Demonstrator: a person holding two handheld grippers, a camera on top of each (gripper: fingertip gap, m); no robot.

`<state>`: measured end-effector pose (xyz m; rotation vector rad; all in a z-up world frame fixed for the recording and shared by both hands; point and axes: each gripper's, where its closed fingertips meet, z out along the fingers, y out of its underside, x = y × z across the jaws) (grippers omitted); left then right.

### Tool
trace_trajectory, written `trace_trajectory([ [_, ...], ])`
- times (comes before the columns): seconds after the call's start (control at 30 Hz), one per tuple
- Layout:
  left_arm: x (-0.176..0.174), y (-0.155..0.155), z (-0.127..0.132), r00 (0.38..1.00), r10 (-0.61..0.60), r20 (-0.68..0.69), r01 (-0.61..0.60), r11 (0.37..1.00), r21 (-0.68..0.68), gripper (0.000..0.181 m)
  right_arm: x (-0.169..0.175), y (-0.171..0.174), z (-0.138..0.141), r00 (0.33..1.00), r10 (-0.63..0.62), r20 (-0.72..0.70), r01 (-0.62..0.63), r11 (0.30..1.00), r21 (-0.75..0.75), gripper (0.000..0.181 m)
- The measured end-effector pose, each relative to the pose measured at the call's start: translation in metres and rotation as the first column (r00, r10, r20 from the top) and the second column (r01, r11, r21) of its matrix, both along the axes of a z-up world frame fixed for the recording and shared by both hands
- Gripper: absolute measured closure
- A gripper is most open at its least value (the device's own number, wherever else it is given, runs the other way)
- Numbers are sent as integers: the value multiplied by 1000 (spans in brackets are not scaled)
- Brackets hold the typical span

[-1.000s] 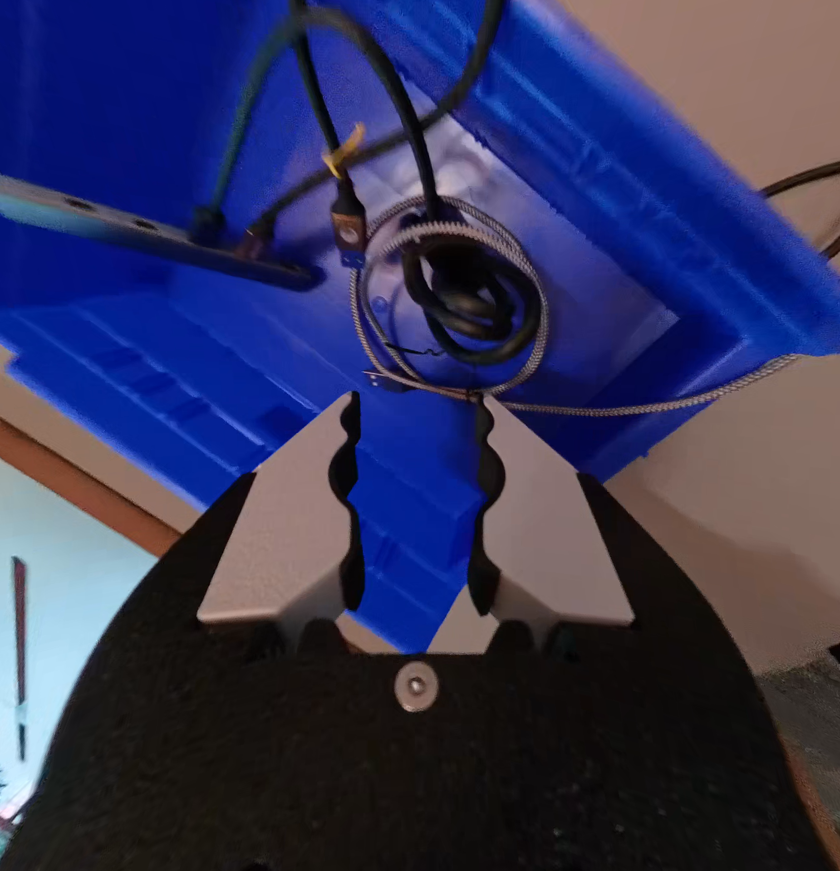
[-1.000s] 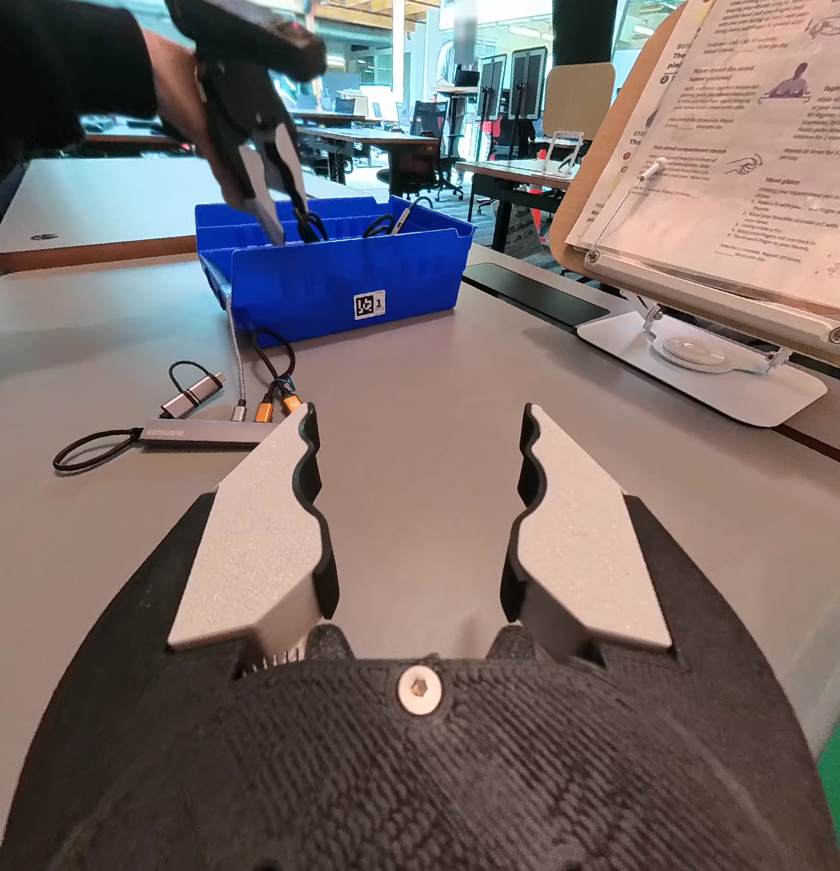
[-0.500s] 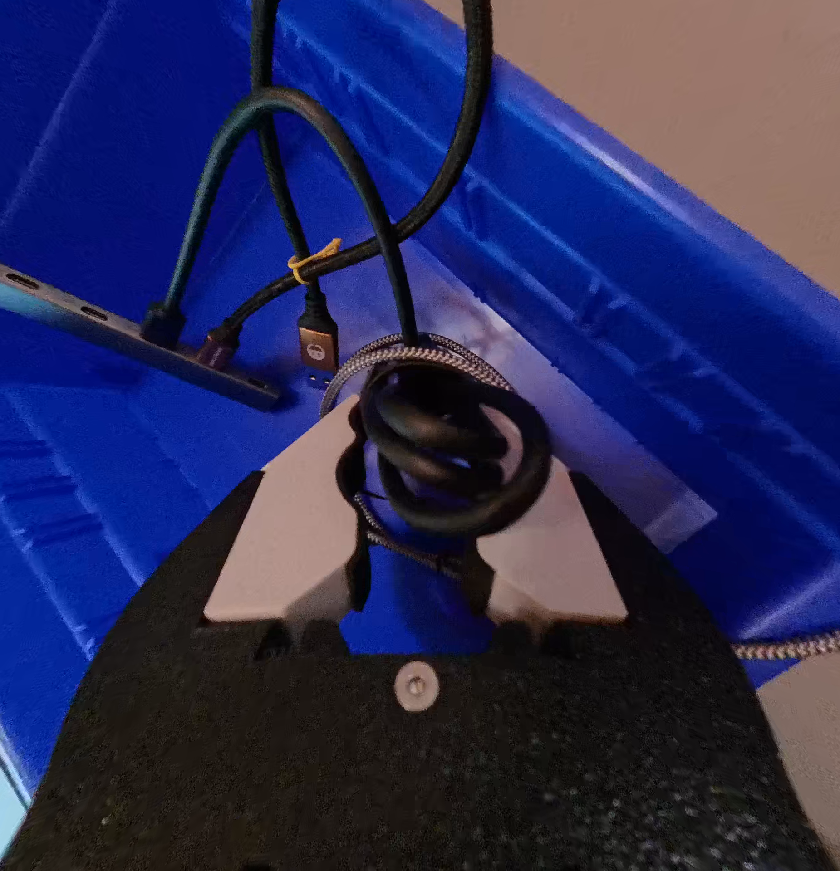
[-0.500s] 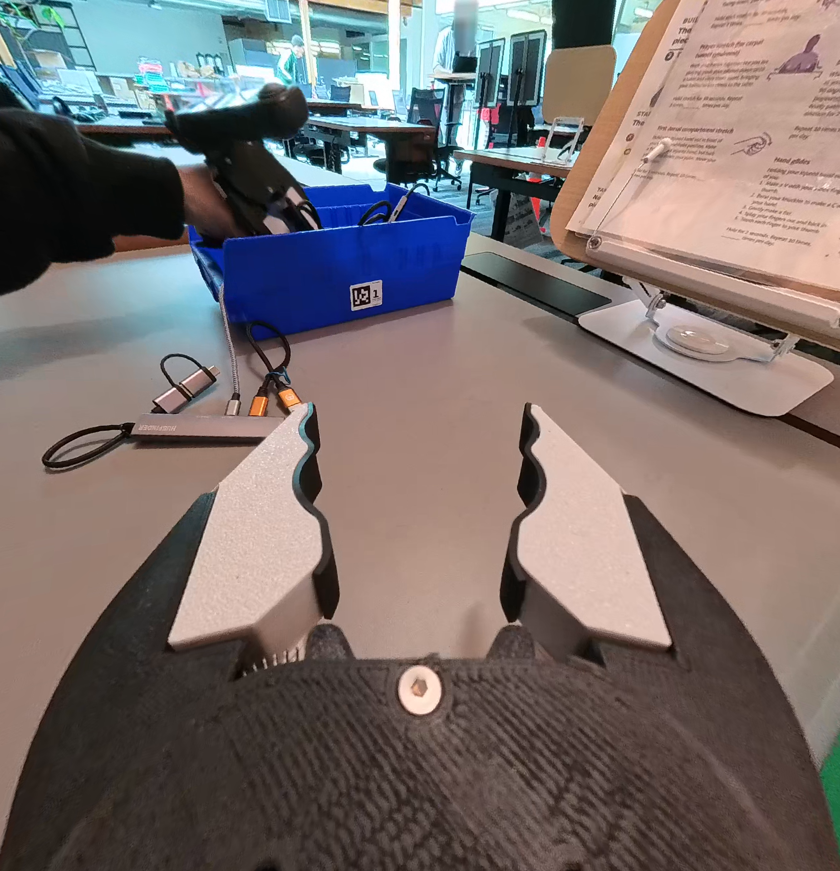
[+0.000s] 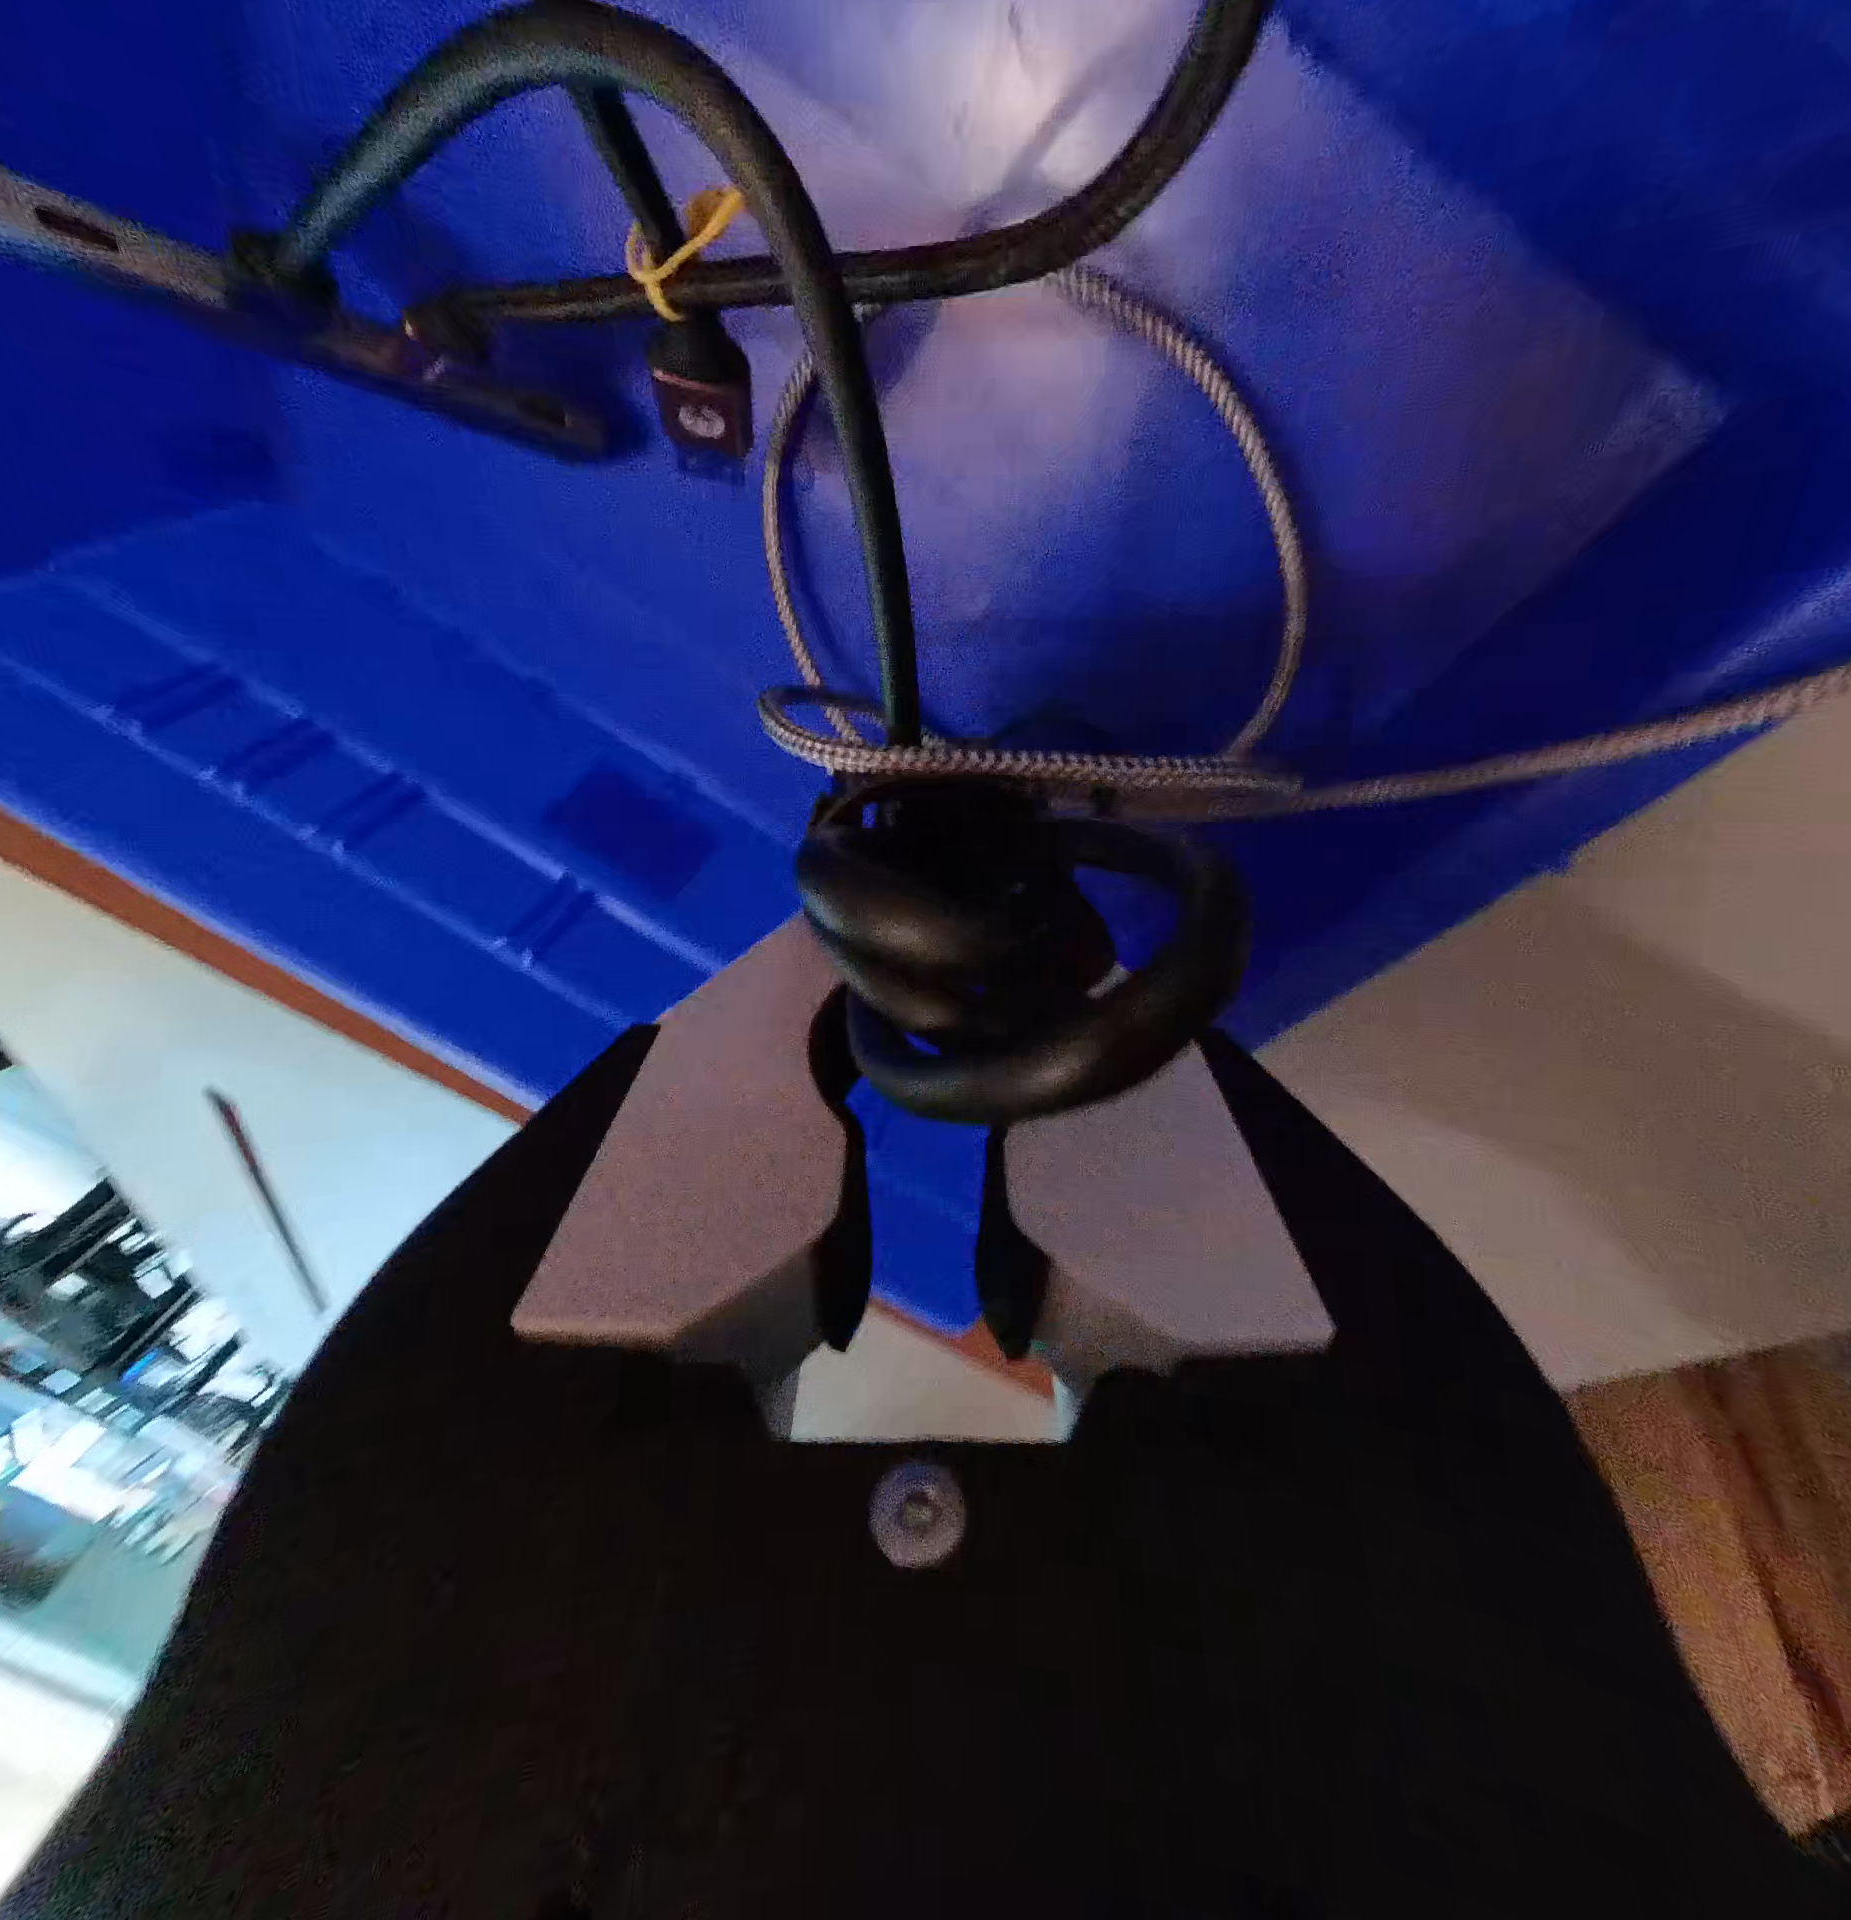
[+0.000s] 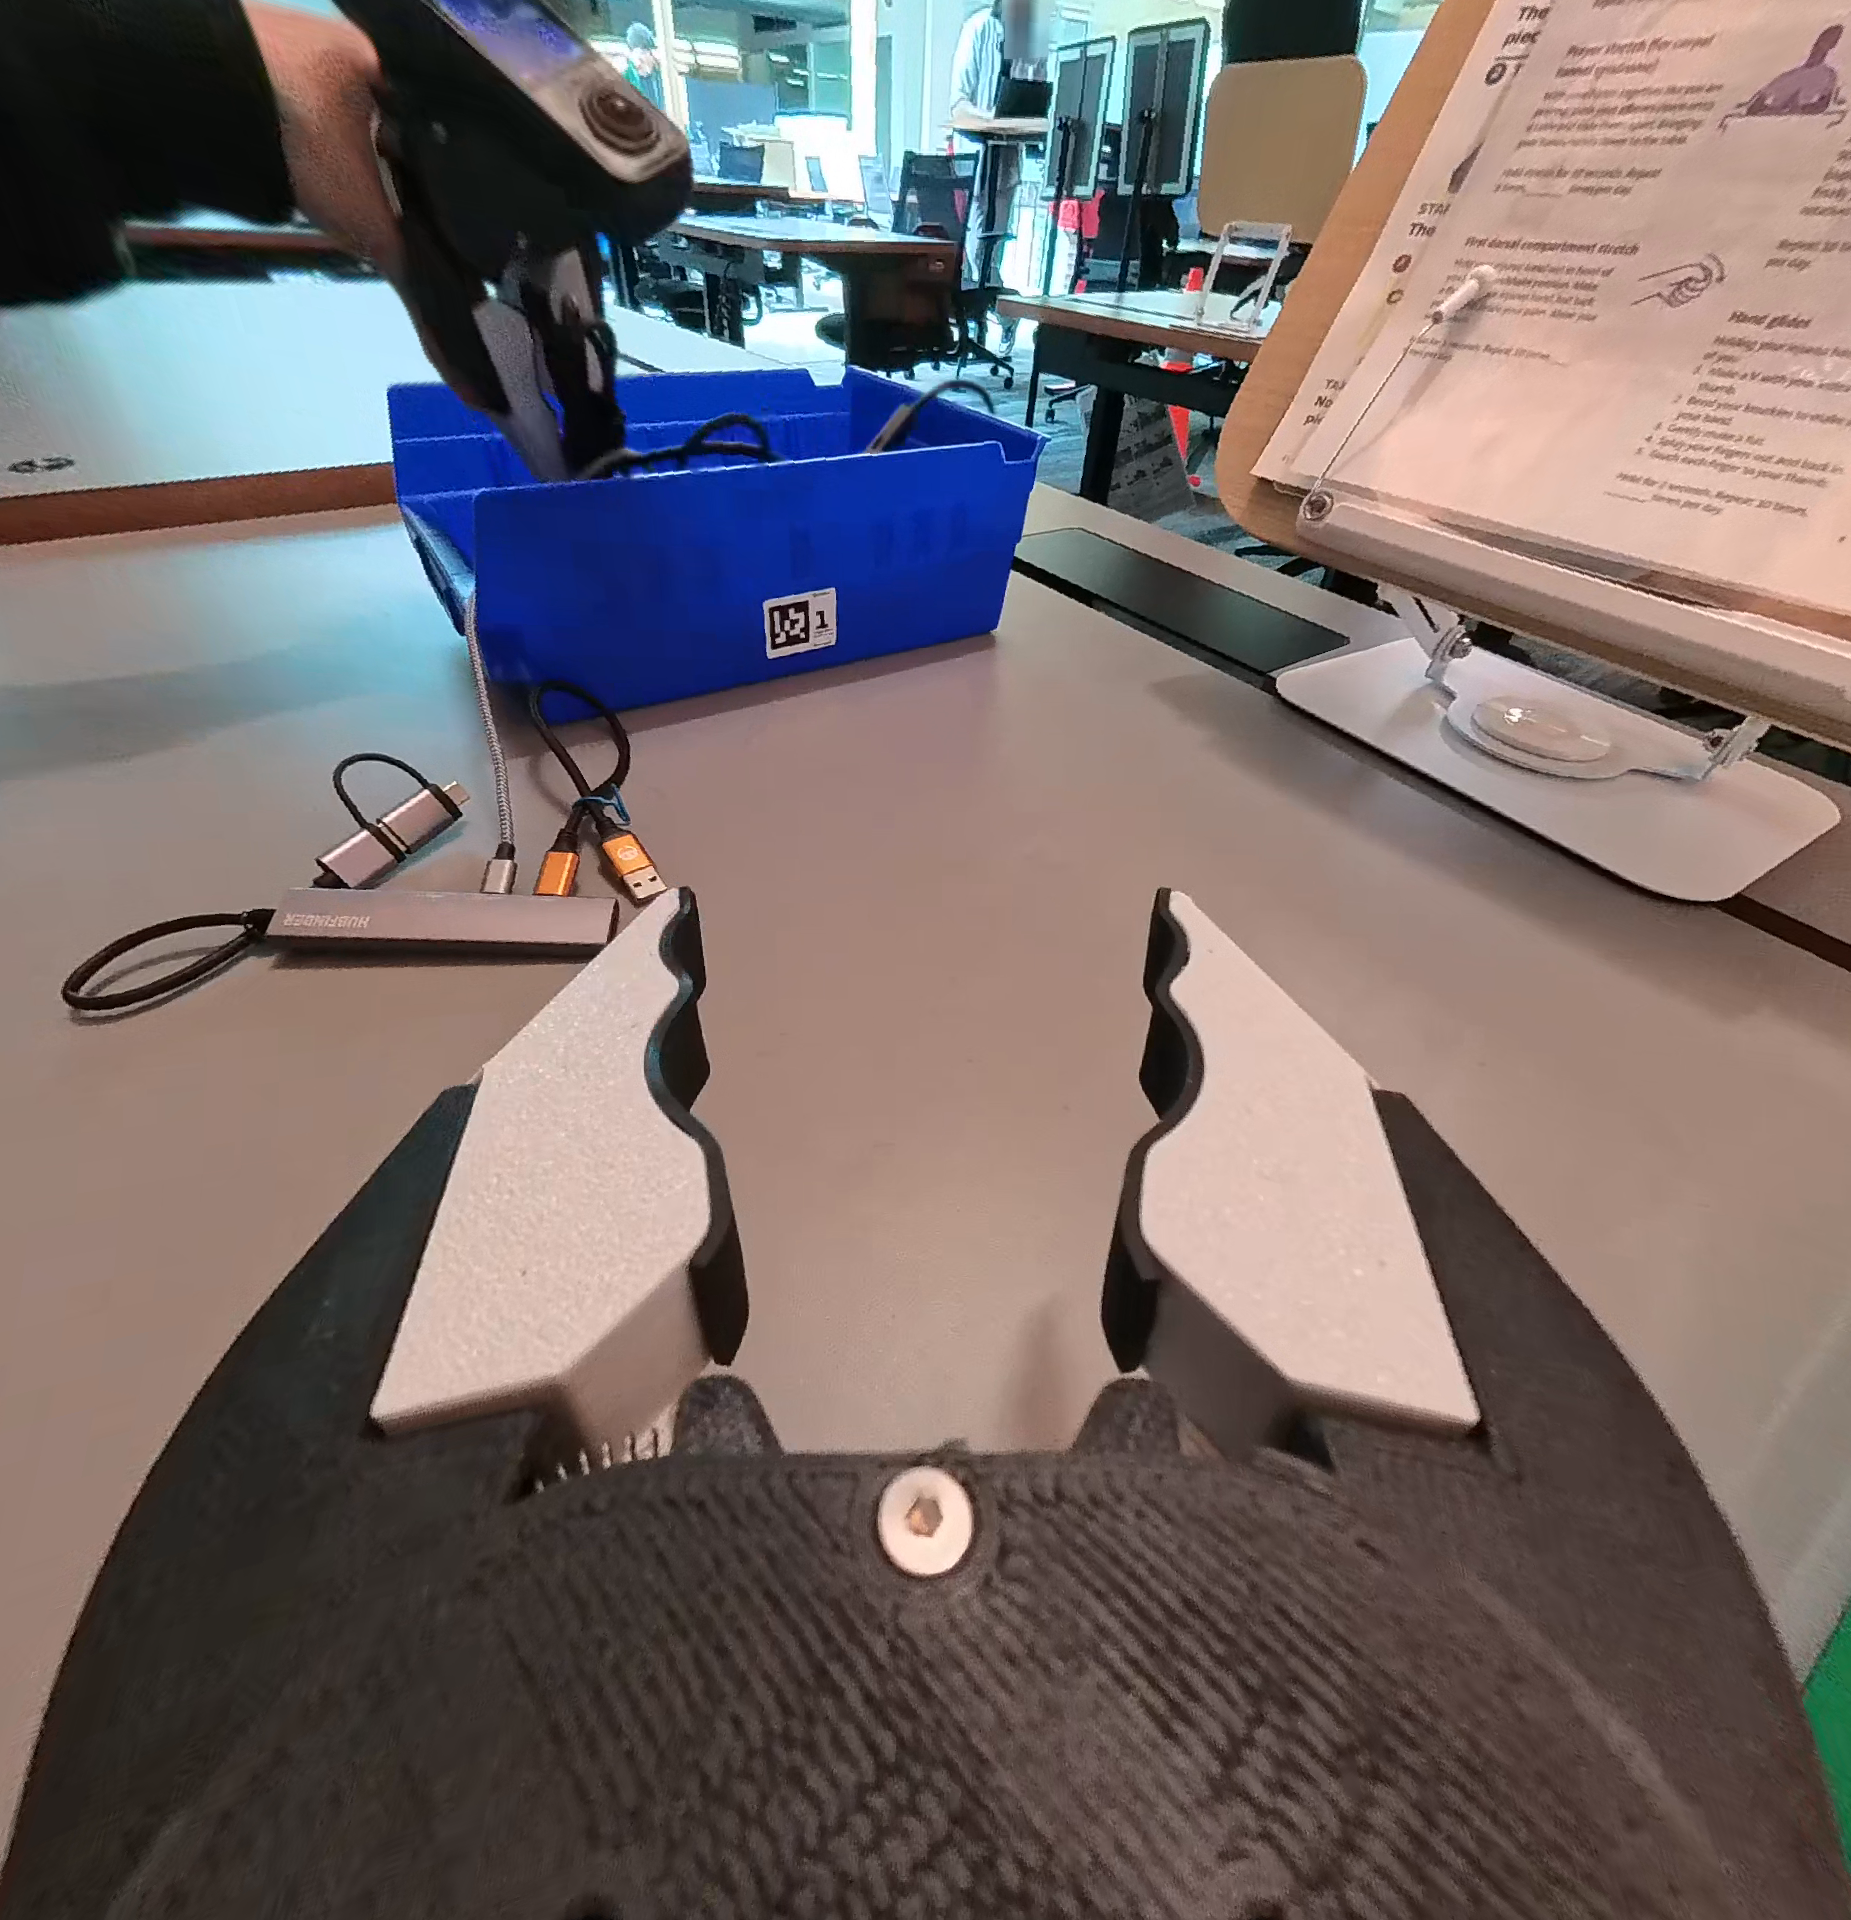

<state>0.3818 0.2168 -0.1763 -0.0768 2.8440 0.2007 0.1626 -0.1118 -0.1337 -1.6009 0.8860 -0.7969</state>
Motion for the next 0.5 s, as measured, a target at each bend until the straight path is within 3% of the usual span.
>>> trace_trajectory([
  [0.07, 3, 21, 20, 998, -52, 20, 46, 977, 210, 170, 0, 0, 0, 1000, -1, 0, 1, 1000, 0, 96],
  [0.13, 11, 41, 46, 992, -108, 64, 71, 901, 428, 170, 0, 0, 0, 1000, 0, 0, 0, 1000, -2, 97],
  [0.23, 4, 48, 65, 994, -112, -8, 99, 844, 527, 169, 0, 0, -1, 1000, 2, -4, -2, 1000, -5, 96],
  [0.33, -16, 29, 56, 987, -71, -147, 120, 925, 360, 170, -1, 0, -1, 1000, 0, -2, 0, 1000, -10, 97],
  [0.5, -7, -11, 36, 989, -42, -142, 41, 999, -8, 168, -1, -1, 0, 1000, -4, 1, 4, 1000, -12, 97],
])
